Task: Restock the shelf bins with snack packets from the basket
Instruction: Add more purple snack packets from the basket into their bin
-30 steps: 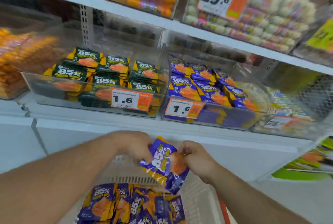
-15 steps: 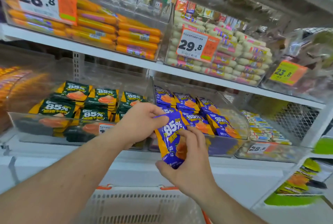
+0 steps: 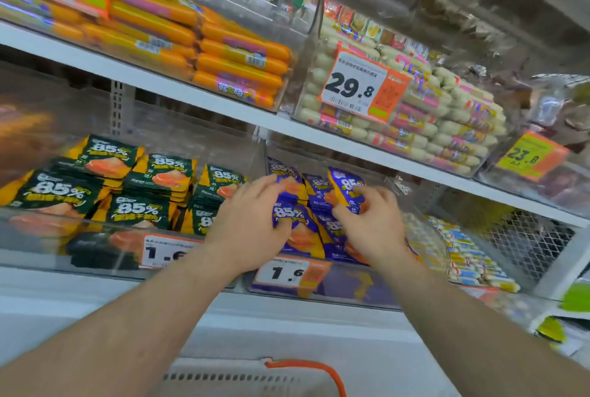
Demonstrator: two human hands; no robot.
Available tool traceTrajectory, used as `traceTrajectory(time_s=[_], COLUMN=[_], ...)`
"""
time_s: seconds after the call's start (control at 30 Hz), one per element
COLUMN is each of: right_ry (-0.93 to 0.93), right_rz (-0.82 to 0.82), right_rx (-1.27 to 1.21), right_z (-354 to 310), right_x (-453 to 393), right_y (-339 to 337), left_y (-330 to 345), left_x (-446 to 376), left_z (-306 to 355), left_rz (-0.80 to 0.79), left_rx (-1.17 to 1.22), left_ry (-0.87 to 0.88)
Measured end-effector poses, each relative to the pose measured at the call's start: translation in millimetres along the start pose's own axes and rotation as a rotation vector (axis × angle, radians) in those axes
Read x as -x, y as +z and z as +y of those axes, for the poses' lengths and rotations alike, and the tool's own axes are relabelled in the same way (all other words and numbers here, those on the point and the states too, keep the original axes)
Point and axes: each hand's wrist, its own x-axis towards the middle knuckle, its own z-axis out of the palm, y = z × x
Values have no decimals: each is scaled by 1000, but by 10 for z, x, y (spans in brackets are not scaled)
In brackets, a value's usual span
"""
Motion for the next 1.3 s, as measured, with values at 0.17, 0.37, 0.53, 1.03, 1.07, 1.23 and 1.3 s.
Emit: traceTrajectory(time_s=[0.17,0.37,0.53,1.03,1.07,1.23,1.3], right_ry=[160,148,123,71,58,69,65], right_rz=[-148,-238,-259,-372,-389,-397,-381], right_rx=[66,142,195,306,310,341,366], right_z=[-12,-106,-72,53,65,68,65], right_x=[-610,-853,-934,-1018,-1027,-994,-986], right_y=[275,517,636,759,762,778,792], left_y=[67,82,104,150,150,131,123], left_x=[-10,0,6,20,21,20,22], left_z=[-37,-46,-47,-53,-50,-30,-22], left_rz=[-55,-16,-7,-13,-12,-26,-36], left_rx=[47,62,48,-15,-18,-22,-19], left_ry=[-73,-66,-66,-52,-53,-64,-70])
